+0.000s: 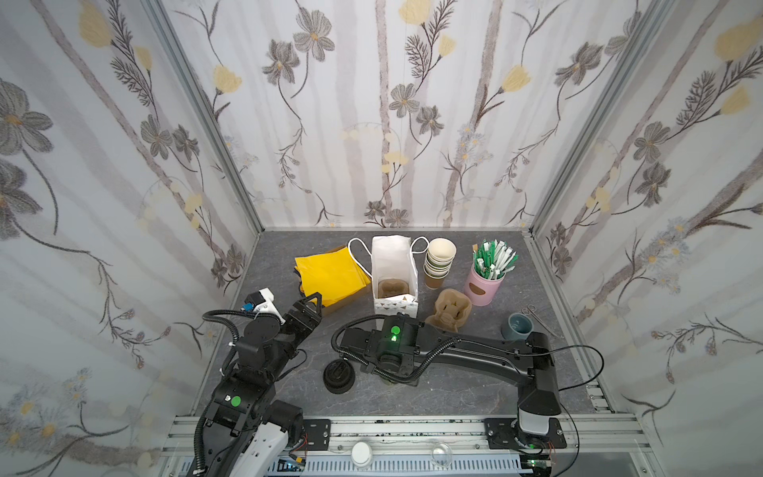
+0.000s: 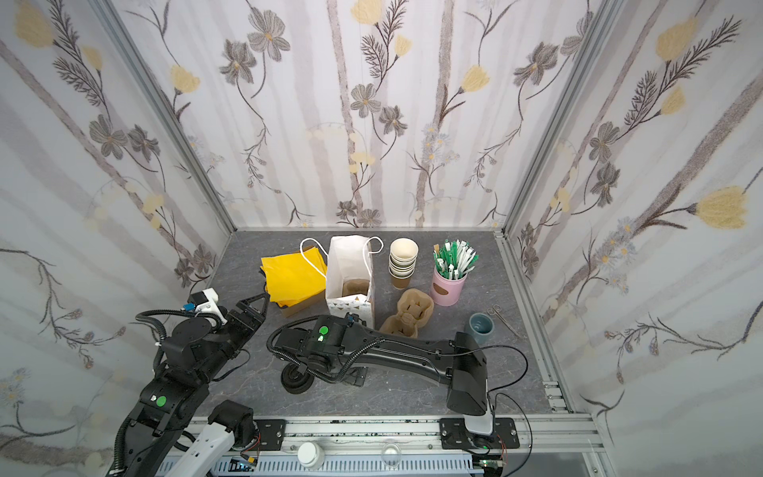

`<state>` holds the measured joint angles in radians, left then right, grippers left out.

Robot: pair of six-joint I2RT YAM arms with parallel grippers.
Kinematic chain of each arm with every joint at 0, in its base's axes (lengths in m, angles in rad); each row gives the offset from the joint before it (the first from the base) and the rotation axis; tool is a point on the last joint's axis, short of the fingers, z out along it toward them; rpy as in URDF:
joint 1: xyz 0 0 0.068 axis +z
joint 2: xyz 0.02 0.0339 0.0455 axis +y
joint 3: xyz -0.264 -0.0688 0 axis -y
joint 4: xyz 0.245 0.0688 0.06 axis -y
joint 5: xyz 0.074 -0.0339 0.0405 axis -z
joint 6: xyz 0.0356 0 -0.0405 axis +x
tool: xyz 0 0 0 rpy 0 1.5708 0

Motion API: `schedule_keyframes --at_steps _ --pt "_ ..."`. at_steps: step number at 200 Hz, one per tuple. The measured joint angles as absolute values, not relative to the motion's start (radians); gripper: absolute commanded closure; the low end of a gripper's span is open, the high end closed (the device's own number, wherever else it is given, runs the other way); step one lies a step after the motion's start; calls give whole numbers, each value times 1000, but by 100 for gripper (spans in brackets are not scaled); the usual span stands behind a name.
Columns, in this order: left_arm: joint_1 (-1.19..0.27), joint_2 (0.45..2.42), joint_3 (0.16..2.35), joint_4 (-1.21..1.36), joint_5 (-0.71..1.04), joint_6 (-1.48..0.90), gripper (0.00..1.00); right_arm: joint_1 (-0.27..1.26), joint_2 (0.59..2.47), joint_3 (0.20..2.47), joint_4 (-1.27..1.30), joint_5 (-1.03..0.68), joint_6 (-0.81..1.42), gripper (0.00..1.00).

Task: Pack the takeout coffee
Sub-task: 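Release the bag rim and move the right gripper over the green lidded cup, then lower the right gripper and grasp the green cup by its black lid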

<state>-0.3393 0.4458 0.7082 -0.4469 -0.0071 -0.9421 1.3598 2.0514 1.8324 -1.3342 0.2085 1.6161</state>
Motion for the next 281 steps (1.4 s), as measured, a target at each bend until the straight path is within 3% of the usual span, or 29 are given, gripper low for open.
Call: schedule_keyframes --at_steps 136,255,281 --pt "-339 461 708 -463 -23 -943 22 1295 2071 1761 -1238 226 1649 20" --pt "-339 475 710 -464 -27 -943 22 1282 2087 1749 -1238 215 1667 22" --pt "-339 477 710 -464 -29 -943 27 1282 2087 1748 -1238 213 1667 22"
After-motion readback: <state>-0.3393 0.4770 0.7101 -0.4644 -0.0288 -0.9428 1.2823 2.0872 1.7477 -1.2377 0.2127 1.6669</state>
